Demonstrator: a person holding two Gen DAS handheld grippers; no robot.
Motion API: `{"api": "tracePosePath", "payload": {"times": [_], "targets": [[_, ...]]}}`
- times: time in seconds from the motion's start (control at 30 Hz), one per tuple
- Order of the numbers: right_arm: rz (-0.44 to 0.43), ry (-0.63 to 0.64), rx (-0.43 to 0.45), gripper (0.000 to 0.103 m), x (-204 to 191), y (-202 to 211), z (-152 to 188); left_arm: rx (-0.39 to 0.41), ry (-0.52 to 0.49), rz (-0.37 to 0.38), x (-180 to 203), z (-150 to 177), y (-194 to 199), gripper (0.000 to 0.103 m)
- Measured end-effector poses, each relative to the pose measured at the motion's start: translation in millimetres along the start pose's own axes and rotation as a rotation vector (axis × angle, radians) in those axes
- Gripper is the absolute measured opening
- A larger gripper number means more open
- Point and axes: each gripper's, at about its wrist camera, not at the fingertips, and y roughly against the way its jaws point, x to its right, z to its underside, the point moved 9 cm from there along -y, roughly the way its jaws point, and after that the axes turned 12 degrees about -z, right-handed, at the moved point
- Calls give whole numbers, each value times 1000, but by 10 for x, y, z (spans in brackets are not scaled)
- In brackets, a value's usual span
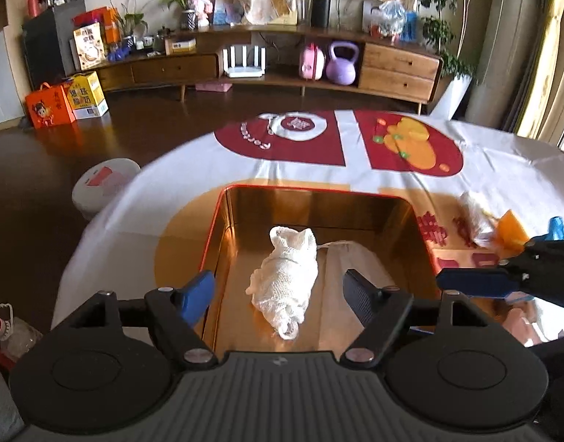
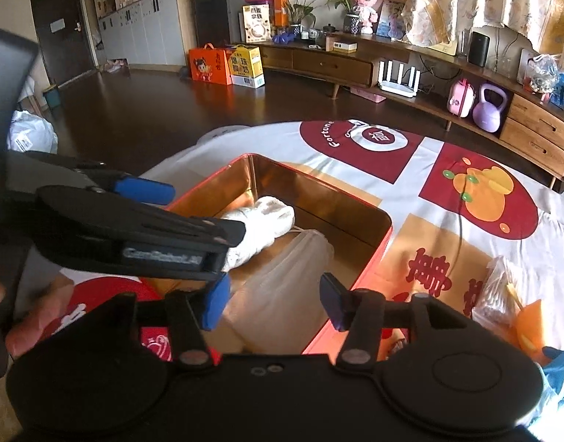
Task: Organize soft objects
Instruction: 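Open both grippers to release the items in the tin and withdraw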
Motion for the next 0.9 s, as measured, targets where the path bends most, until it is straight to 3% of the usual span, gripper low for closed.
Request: {"api": "tracePosePath", "payload": {"times": [0.53,0.9], "targets": [[-40,-34,79,74,-164,606,168,82,127,-27,-208,299,916,77],[-22,-101,193,86,-87,1238,388,101,96,13,28,433,1238,77]]}}
